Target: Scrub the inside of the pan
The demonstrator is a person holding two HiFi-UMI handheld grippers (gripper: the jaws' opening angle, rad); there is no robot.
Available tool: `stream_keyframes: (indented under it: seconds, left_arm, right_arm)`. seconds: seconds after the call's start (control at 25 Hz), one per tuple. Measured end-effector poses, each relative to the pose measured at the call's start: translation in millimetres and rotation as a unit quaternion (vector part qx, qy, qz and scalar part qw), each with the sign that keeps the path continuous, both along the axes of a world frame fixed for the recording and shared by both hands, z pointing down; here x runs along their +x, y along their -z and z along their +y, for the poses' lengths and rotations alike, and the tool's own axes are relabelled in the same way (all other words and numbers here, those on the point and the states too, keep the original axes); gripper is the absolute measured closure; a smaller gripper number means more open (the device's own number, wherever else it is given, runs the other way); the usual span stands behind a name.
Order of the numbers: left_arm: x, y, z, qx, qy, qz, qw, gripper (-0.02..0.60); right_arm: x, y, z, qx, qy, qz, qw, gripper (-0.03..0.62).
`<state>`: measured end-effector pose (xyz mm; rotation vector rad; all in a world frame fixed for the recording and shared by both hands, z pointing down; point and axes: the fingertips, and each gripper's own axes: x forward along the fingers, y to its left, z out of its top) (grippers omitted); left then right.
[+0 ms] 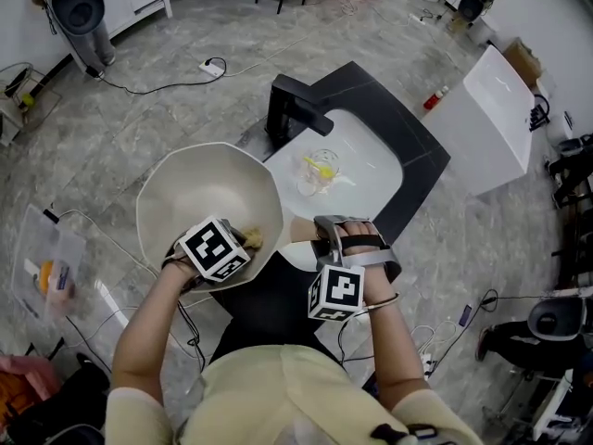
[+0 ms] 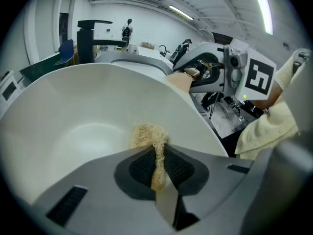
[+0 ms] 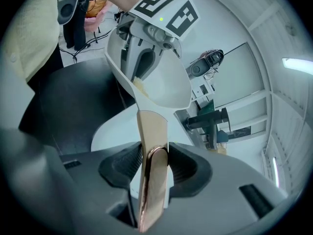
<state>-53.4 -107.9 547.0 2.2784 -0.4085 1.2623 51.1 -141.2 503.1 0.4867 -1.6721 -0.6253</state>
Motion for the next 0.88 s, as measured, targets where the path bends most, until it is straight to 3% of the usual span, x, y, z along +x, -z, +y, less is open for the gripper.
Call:
stream_keyframes:
  seconds: [0.32,0.88]
  left_arm:
    - [-26.1,-6.9,25.8,-0.032,-0.048,-0.060,0.9965,0.537]
    - [-72.0,-15.4,24.8,-0.047,-0.019,-0.150,0.9873,0.537]
  right_arm:
    - [0.1,0.7,-2.5,0.009,0.005,0.008,1.000,0.421]
    - [-2.7,4.6,-2.6,0.017,0.010,0.015,1.000,0.422]
